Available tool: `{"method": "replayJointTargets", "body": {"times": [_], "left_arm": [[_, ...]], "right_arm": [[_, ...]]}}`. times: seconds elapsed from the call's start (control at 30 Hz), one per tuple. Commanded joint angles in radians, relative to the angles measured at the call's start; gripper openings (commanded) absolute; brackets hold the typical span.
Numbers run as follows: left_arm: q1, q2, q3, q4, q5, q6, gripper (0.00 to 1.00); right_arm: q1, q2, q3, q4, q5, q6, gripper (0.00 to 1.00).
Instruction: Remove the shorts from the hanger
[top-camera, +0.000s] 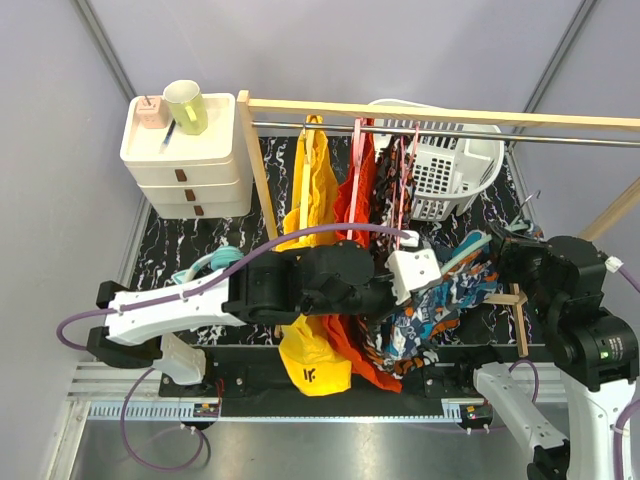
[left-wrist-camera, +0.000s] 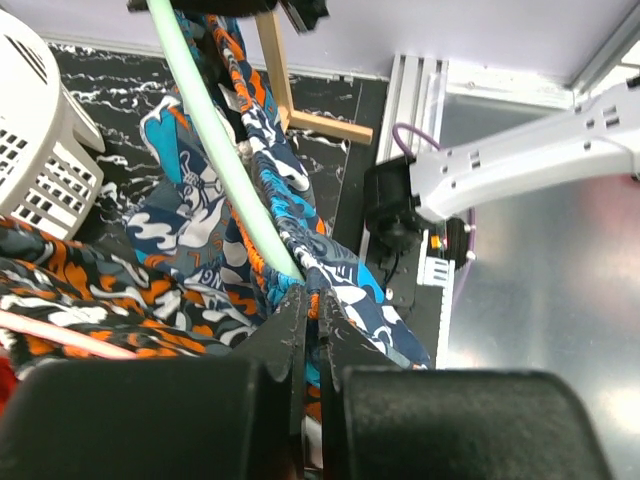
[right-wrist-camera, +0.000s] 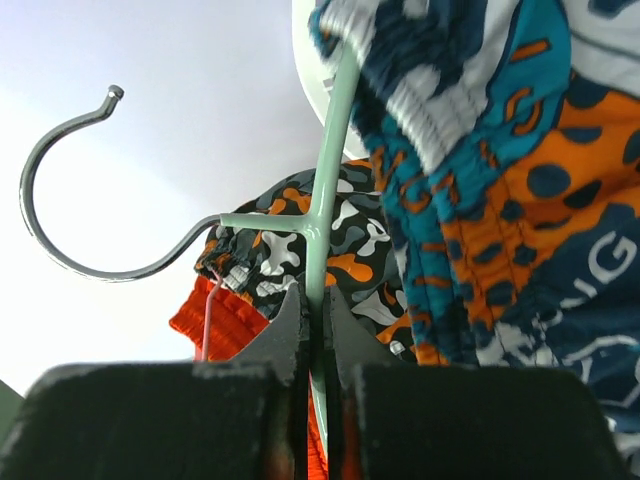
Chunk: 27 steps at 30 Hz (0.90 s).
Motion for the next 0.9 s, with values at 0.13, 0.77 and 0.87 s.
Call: {"method": "replayJointTargets", "body": {"times": [0.13,0.77,0.87], "left_arm": [[-0.018,-0.101,-0.066,-0.086,0.093,0.001,0.00],[-0.018,-0.059,-0.018,-0.054,-0.087,0.012,0.00],[-0.020,-0.056,-0.032,-0.004,-0.193,0.012,0.00]], "right_arm": [[-0.003,-0.042,-0.046,0.130,0.088,0.230,0.00],[-0.001,-0.146,-0.074,0.103,-0.148,0.263,0.00],[-0.001,-0.173,-0.077,0.113,-0.268,0.172,0.00]]}}
